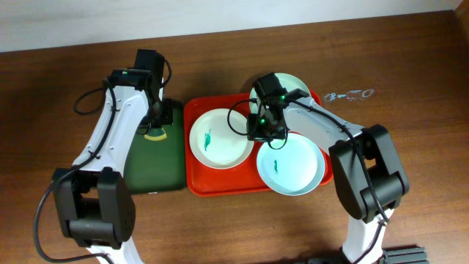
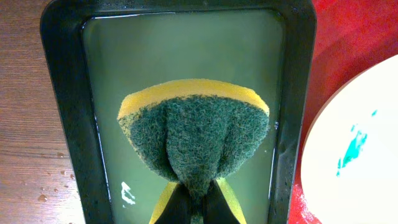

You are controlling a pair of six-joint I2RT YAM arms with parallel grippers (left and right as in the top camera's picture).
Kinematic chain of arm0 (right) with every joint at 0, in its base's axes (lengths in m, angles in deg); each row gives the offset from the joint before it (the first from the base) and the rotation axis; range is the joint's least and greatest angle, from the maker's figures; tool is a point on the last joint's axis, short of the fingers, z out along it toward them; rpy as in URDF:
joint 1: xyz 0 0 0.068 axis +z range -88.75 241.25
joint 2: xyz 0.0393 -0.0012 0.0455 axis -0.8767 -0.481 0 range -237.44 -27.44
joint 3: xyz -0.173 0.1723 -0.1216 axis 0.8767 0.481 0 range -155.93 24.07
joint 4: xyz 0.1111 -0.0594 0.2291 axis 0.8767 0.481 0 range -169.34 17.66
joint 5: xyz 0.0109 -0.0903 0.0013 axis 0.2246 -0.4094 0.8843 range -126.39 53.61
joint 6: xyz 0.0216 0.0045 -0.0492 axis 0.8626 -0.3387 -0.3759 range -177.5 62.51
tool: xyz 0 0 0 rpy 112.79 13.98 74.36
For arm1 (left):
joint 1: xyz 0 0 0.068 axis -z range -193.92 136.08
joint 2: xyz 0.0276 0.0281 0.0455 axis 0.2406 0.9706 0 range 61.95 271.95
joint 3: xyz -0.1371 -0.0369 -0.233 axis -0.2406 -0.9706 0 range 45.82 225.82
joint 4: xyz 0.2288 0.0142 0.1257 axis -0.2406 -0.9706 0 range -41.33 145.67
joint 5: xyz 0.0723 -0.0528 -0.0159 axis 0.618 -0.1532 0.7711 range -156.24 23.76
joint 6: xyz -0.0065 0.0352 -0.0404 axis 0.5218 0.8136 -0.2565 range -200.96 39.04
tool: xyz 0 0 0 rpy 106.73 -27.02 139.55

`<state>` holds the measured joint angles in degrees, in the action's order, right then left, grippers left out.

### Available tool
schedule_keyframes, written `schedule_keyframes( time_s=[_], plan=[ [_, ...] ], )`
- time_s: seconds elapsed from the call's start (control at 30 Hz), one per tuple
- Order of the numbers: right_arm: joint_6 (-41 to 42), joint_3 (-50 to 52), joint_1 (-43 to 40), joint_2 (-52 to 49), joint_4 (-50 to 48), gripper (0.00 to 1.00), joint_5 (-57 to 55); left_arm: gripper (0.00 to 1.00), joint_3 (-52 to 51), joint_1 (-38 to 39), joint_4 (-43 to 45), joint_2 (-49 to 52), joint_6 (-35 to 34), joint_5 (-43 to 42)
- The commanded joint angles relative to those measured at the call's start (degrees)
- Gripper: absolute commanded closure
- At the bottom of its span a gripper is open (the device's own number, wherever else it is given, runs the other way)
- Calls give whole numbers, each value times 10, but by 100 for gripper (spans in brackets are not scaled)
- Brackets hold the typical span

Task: Clean dirty plates on tray and stack at the side
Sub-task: 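Scrub the white plate with the sponge held in the left gripper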

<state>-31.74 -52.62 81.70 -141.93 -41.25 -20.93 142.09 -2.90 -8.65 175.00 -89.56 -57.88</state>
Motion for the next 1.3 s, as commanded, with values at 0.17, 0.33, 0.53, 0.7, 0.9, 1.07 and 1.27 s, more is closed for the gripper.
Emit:
schedule_keyframes(
  time_s=[0.17,0.33,0.53,0.7,0.9,1.07,1.27],
  plan=[
    [2,4,1,-4,3,96,-7,100,10,0,-5,-1,5,-6],
    [2,4,1,-4,3,96,-7,100,10,10,-4,-1,5,-7],
    [2,4,2,-4,3,96,-7,100,8,38,12,1,5,-133],
    [0,4,2,-4,5,96,-7,100,0,70,21,34,5,-141],
    [0,4,2,-4,5,96,-7,100,0,99,68,93,5,-157],
    [0,4,2,-4,4,96,-7,100,0,114,90,128,4,-127],
    [0,4,2,-4,4,96,-7,100,-9,118,95,188,5,-187]
  ],
)
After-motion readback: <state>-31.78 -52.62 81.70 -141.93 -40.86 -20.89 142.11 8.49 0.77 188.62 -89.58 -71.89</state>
